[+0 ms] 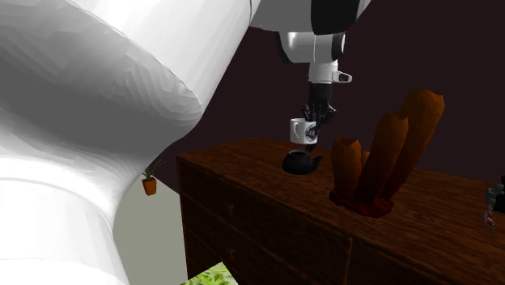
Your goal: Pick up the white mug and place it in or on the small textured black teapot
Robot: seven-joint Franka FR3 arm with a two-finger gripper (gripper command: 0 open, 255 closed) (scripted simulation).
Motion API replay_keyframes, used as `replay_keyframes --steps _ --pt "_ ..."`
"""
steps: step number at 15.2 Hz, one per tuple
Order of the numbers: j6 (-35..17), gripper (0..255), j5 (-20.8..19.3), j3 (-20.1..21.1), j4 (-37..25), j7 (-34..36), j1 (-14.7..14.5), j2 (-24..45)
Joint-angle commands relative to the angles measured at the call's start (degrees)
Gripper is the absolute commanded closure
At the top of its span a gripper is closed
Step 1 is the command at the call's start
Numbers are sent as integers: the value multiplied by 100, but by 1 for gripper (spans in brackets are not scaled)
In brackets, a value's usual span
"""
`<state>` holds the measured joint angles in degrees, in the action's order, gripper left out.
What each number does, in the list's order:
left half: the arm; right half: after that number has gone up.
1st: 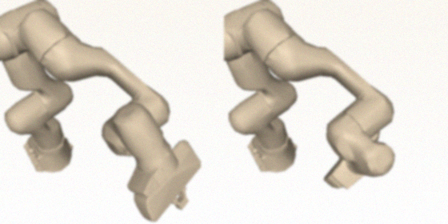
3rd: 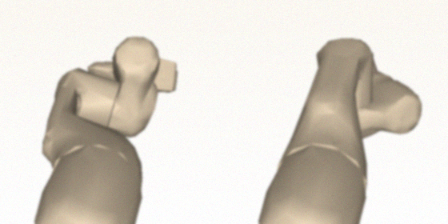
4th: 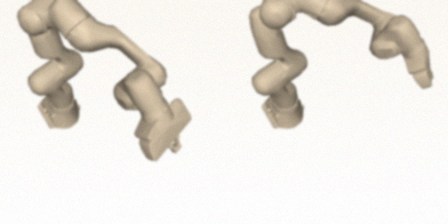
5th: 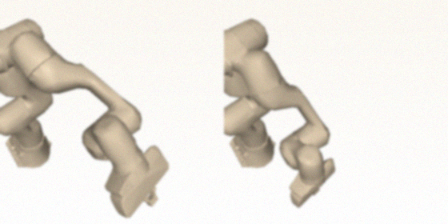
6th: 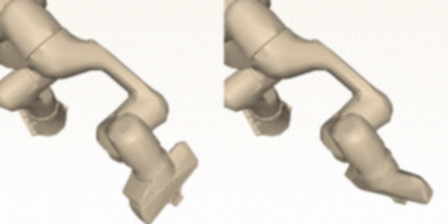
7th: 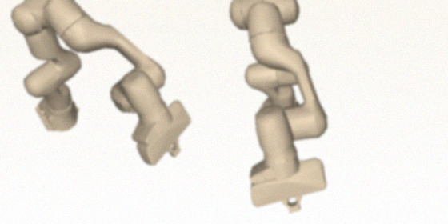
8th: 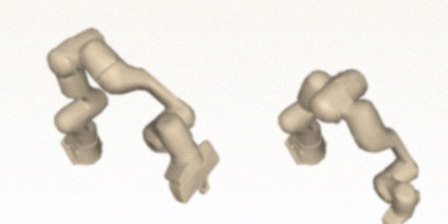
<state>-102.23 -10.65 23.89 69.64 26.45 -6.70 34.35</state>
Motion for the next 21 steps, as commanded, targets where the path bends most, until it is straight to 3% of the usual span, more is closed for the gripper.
replay_keyframes --steps 1,9,10,15,19,21 --pt "-188 255 -2 -5 192 -4 34 -5" --pt "-188 255 -2 -5 192 -4 34 -5" --pt "-189 0 -2 -5 193 -4 34 -5" --pt "-188 0 -2 -5 192 -4 34 -5" --pt "554 0 10 6 -580 -49 -55 10" --pt "553 0 11 6 -577 -49 -54 9"
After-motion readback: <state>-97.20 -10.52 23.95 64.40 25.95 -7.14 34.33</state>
